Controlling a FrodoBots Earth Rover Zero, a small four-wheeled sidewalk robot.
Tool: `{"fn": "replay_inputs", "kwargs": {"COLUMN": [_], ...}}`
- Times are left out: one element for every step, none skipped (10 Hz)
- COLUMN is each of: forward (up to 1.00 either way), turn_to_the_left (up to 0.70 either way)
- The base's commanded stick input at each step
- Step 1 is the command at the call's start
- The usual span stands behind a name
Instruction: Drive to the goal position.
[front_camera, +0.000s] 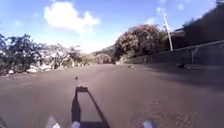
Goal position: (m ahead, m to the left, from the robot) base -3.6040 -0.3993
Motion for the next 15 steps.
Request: {"fn": "replay_inputs", "kwargs": {"forward": [0.69, 0.69, 0.69, 0.69, 0.69, 0.69, 0.69, 0.69, 0.69, 0.69, 0.69, 0.69, 0.69, 0.69, 0.69], "turn_to_the_left": [-0.20, -0.09, 0.02, 0.02, 0.02, -0.24, -0.20, -0.17, -0.13, -0.09, -0.06, -0.17, -0.08, 0.00, 0.01]}}
